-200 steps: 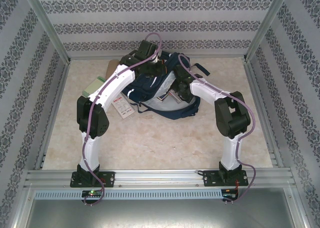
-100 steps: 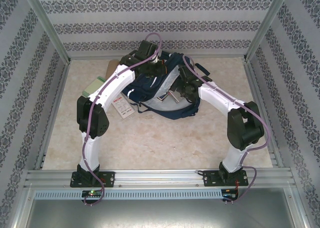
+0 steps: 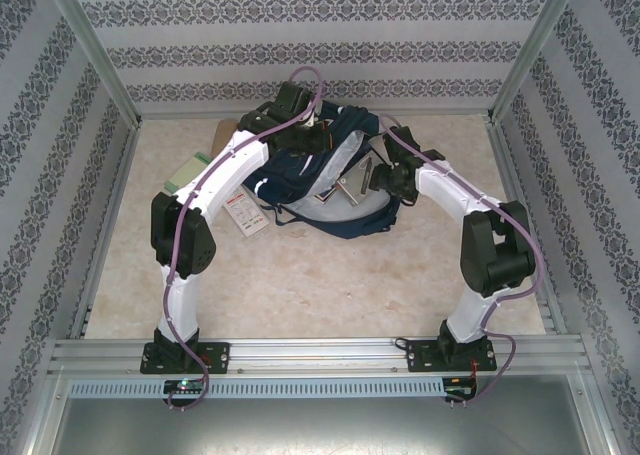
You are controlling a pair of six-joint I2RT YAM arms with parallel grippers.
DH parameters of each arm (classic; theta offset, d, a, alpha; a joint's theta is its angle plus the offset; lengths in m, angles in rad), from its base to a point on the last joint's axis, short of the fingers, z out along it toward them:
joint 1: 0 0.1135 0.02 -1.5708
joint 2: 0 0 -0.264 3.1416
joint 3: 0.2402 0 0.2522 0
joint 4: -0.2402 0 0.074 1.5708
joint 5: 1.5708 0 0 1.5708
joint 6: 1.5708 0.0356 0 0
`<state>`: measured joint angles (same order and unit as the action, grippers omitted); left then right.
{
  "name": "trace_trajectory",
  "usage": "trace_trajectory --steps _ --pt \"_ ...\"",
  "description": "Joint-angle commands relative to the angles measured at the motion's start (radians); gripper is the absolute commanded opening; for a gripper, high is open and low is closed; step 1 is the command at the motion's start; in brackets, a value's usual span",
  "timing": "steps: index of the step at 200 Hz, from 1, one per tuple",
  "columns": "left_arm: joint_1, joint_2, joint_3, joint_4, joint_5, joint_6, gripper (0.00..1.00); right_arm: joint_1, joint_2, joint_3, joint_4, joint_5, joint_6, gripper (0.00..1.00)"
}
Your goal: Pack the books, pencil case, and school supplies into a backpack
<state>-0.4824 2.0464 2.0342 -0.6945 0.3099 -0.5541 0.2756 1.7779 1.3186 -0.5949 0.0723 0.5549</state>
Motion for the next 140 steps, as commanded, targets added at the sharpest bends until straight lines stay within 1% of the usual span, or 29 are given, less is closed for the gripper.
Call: trace_trajectory --steps 1,42,54,64,70,88,106,117,126,140 --pt "0.028 -0.063 -0.006 0.004 -0.045 0.000 0.00 -0.004 0.076 0.043 -0.057 0.007 -0.086 0.71" --pt "0.027 -0.071 -0.009 0.001 -0.041 0.002 0.00 -0.004 0.166 0.116 -0.058 0.052 -0.127 0.70" --pt "0.028 -0.074 -0.011 -0.001 -0.043 0.003 0.00 -0.005 0.190 0.141 -0.067 0.084 -0.133 0.63" --pt "0.027 -0.078 -0.015 -0.002 -0.047 0.006 0.00 -0.005 0.197 0.148 -0.066 0.128 -0.135 0.52" --pt "0.027 -0.082 -0.017 -0.003 -0.050 0.009 0.00 -0.006 0.196 0.147 -0.066 0.153 -0.135 0.47" --pt "0.028 -0.094 -0.030 -0.007 -0.062 0.020 0.00 -0.015 0.174 0.131 -0.057 0.215 -0.129 0.43" --pt "0.028 -0.112 -0.055 0.002 -0.075 0.029 0.00 -0.036 0.136 0.093 -0.035 0.246 -0.113 0.35" --pt "0.029 -0.125 -0.072 0.007 -0.083 0.033 0.00 -0.055 0.110 0.072 -0.030 0.258 -0.097 0.23" --pt "0.030 -0.135 -0.084 0.010 -0.088 0.037 0.00 -0.068 0.079 0.049 -0.014 0.260 -0.089 0.17" --pt "0.032 -0.146 -0.101 0.012 -0.095 0.042 0.00 -0.081 0.038 0.015 0.008 0.260 -0.084 0.13"
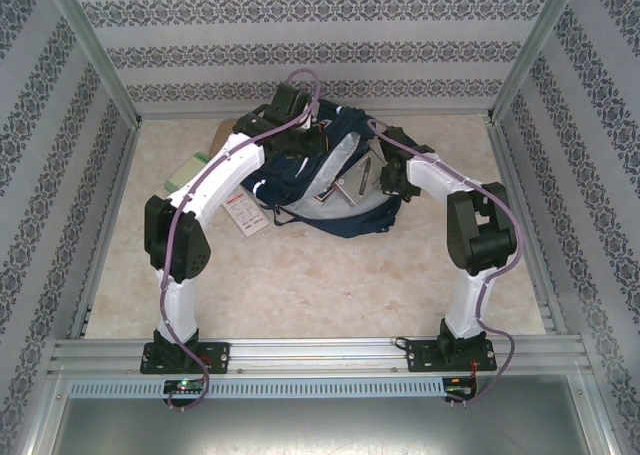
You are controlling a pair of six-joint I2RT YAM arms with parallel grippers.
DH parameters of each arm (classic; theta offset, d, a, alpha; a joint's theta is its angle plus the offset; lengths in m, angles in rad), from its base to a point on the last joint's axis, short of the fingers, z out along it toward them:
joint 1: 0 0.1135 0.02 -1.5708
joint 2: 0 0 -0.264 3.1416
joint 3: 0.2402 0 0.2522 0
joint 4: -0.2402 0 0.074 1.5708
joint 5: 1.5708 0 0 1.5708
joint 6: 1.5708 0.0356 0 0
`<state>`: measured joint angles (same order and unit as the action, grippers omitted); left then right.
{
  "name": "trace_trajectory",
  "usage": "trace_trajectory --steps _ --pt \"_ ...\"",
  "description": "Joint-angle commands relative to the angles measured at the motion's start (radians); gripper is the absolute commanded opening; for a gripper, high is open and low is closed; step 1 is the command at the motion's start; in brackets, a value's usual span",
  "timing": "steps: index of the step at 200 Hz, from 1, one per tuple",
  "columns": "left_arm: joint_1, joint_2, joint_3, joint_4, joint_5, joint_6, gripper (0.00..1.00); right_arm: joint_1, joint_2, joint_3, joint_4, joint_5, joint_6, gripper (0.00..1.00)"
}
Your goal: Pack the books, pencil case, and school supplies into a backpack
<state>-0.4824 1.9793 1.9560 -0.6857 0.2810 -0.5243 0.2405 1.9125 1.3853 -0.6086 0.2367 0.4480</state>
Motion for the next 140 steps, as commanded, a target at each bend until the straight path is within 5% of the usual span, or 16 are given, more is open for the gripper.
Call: trace_trajectory --steps 1,76,106,140 --pt "0.032 -0.080 -0.024 0.003 -0.067 0.012 0.00 -0.047 -0.099 -0.054 0.023 0.095 0.024 0.12" --pt "0.040 -0.108 -0.100 0.040 -0.061 0.000 0.00 -0.133 -0.250 -0.152 0.063 -0.015 0.118 0.04" --pt "0.039 -0.117 -0.120 0.051 -0.051 0.000 0.00 -0.205 -0.250 -0.162 0.093 -0.149 0.164 0.00" --pt "0.039 -0.103 -0.125 0.076 -0.020 -0.024 0.00 -0.080 -0.250 -0.109 0.101 -0.127 0.069 0.00"
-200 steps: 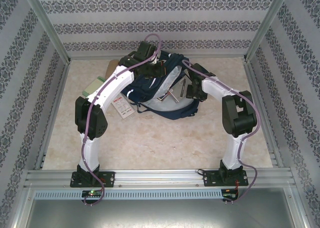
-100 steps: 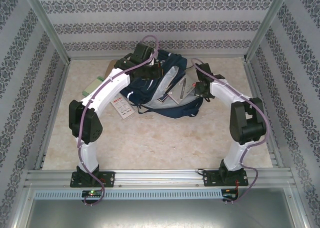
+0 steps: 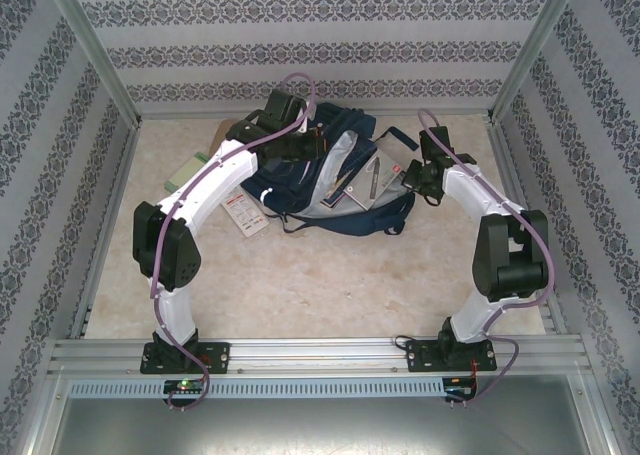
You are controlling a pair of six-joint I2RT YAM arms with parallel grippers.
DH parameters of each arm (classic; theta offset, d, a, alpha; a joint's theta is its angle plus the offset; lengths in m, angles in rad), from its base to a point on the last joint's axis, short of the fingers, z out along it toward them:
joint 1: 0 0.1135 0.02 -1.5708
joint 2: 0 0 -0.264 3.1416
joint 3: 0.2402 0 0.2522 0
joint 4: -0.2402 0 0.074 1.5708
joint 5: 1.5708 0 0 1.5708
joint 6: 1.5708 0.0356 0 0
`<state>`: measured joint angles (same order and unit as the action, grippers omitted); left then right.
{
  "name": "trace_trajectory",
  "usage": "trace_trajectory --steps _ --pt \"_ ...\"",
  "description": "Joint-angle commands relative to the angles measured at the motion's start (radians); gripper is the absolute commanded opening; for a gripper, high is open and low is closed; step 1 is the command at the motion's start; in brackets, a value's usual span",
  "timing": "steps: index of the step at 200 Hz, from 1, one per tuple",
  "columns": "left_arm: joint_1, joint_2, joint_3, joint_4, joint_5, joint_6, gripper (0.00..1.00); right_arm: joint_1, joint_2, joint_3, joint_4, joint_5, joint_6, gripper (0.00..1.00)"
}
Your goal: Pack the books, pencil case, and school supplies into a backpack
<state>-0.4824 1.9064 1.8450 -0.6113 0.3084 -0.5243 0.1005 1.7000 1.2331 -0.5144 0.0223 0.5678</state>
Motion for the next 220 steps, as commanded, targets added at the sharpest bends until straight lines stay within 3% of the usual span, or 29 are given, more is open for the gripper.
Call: trace_trajectory --steps 1,35,56,75,121,161,183,220 --pt "0.038 -0.030 -0.013 0.003 -0.047 -0.024 0.00 0.064 -0.037 0.045 0.006 0.089 -0.053 0.00" --pt "0.036 -0.009 0.006 0.003 -0.030 -0.033 0.00 0.208 -0.040 0.016 0.019 0.122 -0.038 0.00" --pt "0.036 -0.010 0.008 -0.004 -0.039 -0.024 0.00 0.232 -0.054 -0.014 0.035 0.145 -0.020 0.00" --pt "0.037 -0.021 0.003 -0.019 -0.063 -0.011 0.00 0.190 -0.068 -0.027 0.021 0.176 -0.006 0.00" --pt "0.045 -0.060 -0.049 -0.007 -0.104 -0.002 0.00 -0.018 -0.158 -0.125 0.071 0.098 0.060 0.00" --pt "0.043 -0.026 -0.024 0.015 -0.038 -0.027 0.00 -0.006 -0.130 -0.116 0.078 0.038 0.046 0.00" --pt "0.039 0.008 0.017 -0.003 -0.023 -0.026 0.00 0.027 -0.111 -0.113 0.082 0.039 0.043 0.08" --pt "0.038 0.026 0.039 -0.024 -0.018 -0.013 0.00 0.073 -0.130 -0.109 0.087 0.040 0.009 0.43"
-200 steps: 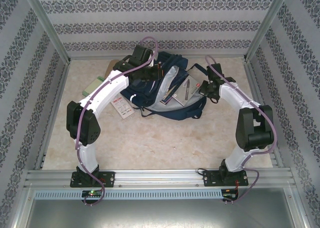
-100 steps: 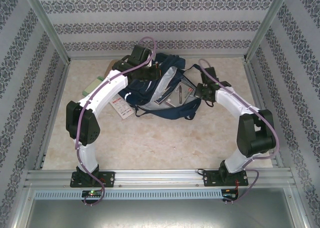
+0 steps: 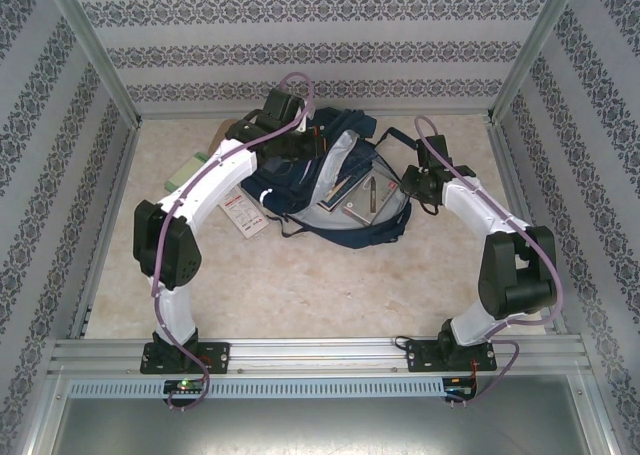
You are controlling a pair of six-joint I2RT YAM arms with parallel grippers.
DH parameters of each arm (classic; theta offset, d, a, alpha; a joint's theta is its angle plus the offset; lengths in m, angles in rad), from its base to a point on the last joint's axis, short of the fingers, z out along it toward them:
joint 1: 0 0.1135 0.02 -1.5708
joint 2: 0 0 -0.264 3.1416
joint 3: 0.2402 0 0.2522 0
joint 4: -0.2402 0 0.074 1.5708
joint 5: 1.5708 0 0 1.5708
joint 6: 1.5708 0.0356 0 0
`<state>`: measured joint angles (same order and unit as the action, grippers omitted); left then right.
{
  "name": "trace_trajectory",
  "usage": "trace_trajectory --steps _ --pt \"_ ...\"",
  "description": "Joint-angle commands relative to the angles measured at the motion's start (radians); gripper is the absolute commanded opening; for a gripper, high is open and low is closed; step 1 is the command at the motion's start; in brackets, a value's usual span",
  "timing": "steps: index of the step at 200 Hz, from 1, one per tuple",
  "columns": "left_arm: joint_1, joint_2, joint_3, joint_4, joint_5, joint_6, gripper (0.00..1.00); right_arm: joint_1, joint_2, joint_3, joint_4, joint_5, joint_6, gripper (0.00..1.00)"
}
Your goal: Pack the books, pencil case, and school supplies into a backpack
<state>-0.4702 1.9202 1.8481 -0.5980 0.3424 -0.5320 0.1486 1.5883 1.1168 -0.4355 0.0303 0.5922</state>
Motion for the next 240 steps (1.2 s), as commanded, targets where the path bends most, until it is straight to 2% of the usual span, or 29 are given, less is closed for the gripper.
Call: trace_trajectory --steps 1,25,95,106,126,134,159,169,205,240 --pt "0.025 0.012 0.035 -0.038 -0.051 -0.005 0.00 0.027 -0.020 0.007 0.009 0.032 -0.016 0.44" --pt "0.027 0.014 0.037 -0.046 -0.053 0.002 0.00 0.075 -0.082 -0.013 0.018 0.039 -0.046 0.51" --pt "0.028 0.040 0.080 -0.081 -0.050 0.018 0.00 0.287 -0.283 -0.155 0.079 0.093 -0.045 0.56" --pt "0.027 0.043 0.083 -0.089 -0.048 0.022 0.12 0.310 -0.298 -0.171 0.082 0.099 -0.041 0.58" --pt "0.030 0.039 0.090 -0.114 -0.055 0.038 0.12 0.321 -0.295 -0.191 0.096 0.073 -0.040 0.59" --pt "0.031 0.031 0.087 -0.122 -0.064 0.044 0.16 0.321 -0.289 -0.191 0.099 0.068 -0.043 0.59" --pt "0.052 -0.009 0.074 -0.159 -0.089 0.062 0.56 0.322 -0.265 -0.185 0.111 0.054 -0.039 0.59" --pt "0.065 -0.036 0.059 -0.167 -0.097 0.069 0.64 0.322 -0.260 -0.182 0.113 0.052 -0.037 0.60" --pt "0.153 -0.165 -0.074 -0.162 -0.122 0.090 0.65 0.336 -0.259 -0.170 0.112 0.061 -0.035 0.60" --pt "0.339 -0.239 -0.244 -0.092 -0.092 0.059 0.58 0.380 -0.298 -0.165 0.101 0.093 -0.034 0.60"
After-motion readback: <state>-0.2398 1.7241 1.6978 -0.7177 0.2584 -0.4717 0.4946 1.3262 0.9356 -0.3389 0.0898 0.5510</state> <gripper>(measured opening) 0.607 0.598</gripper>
